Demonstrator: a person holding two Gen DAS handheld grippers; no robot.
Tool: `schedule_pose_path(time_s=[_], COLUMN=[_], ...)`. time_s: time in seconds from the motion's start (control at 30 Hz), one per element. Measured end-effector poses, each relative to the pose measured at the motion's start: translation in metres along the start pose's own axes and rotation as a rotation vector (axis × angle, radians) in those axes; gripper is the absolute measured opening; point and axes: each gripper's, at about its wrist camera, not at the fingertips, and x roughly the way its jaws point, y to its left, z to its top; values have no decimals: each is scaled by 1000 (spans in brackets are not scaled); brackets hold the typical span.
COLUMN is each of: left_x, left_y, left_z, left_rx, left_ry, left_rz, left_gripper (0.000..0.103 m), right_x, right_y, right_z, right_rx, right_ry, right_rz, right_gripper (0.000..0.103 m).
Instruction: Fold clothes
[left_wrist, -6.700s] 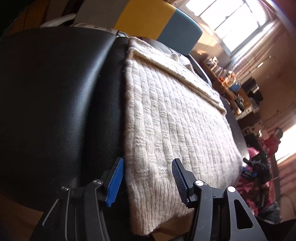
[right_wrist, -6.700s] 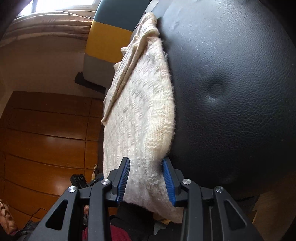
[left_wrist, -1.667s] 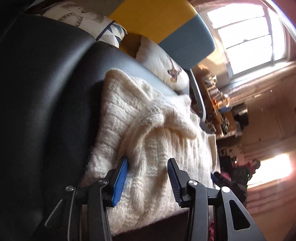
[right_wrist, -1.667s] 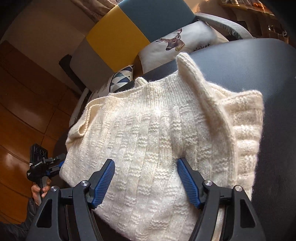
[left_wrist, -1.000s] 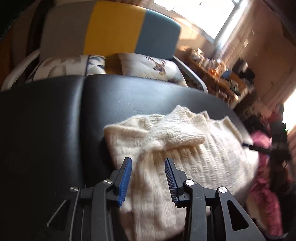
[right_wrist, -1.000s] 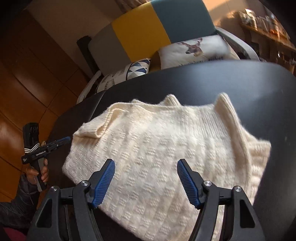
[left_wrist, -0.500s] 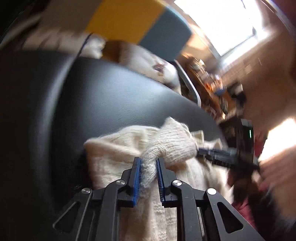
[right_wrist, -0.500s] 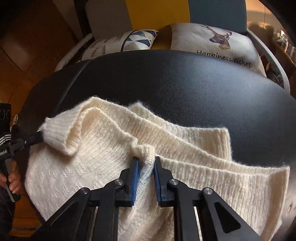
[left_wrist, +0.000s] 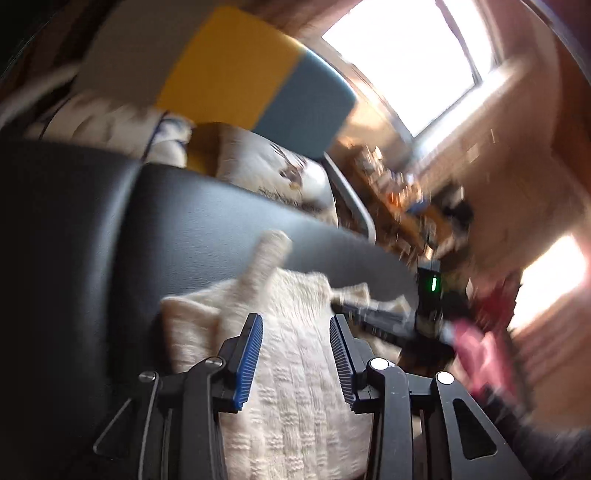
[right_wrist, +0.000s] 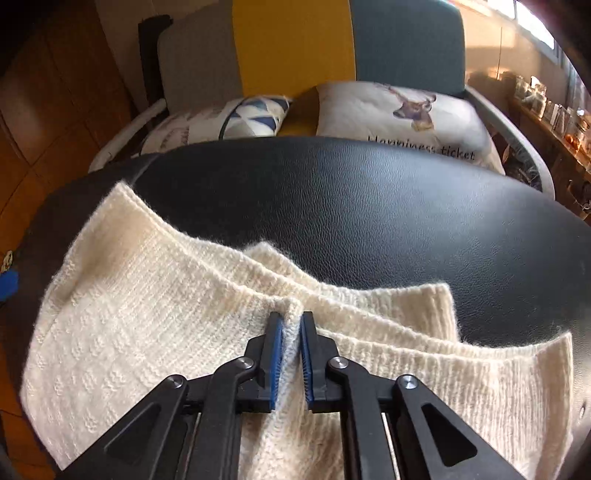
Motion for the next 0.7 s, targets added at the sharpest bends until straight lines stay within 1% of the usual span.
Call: schedule_pose_path(time_s=[0.03,0.07,0.13,0.17,0.23,0.27,0.33,0.37,0.43,0.47,0.5,0.53,0.57,0.6,0.63,0.7], left_x=[8,16,32,41,67,80,104,116,139,151,164,173,172,170,168,153], left_y=[-14,-27,-45,-50,-55,-57,-61,-62,-66,-67,-69,-68,-67,-67,-67,-64], left_z=[-1,-2,1,4,10,14,19,21,23,22,19,15,14,14,13,21], left_rx=[64,128,206,238,260,271,284,287,306,322,350,357,341,324,307,246], left_ry=[26,51,72,93,157,190,252,283,326,344,380,395,369,342,315,214], left_rz=[20,39,40,52,73,83,91,89,132,181,220,251,248,246,243,222], left_gripper=[39,39,39,39,39,39,39,43,44,45,44,31,14,10,6,5], right_x=[-5,-13,-34,-42,-55,-59,-62,-61,-55,-52,-50,-47,-47,-48,-49,-54], right_y=[-4,-8,-14,-18,-26,-30,-40,-45,-56,-59,-61,-64,-65,-64,-62,-65], right_z=[0,-1,-8,-13,-24,-29,-41,-45,-50,-51,-53,-54,-55,-55,-55,-52], right_rx=[28,48,51,48,35,22,-11,-20,-14,-6,1,9,11,1,-14,-12], right_ry=[-3,-17,-55,-57,-39,-24,7,28,62,64,65,66,59,47,33,6], right_rz=[26,46,58,57,42,21,-48,-78,-98,-92,-86,-80,-83,-98,-117,-160], right_gripper=[23,24,24,24,24,24,25,25,30,32,32,32,32,32,28,24])
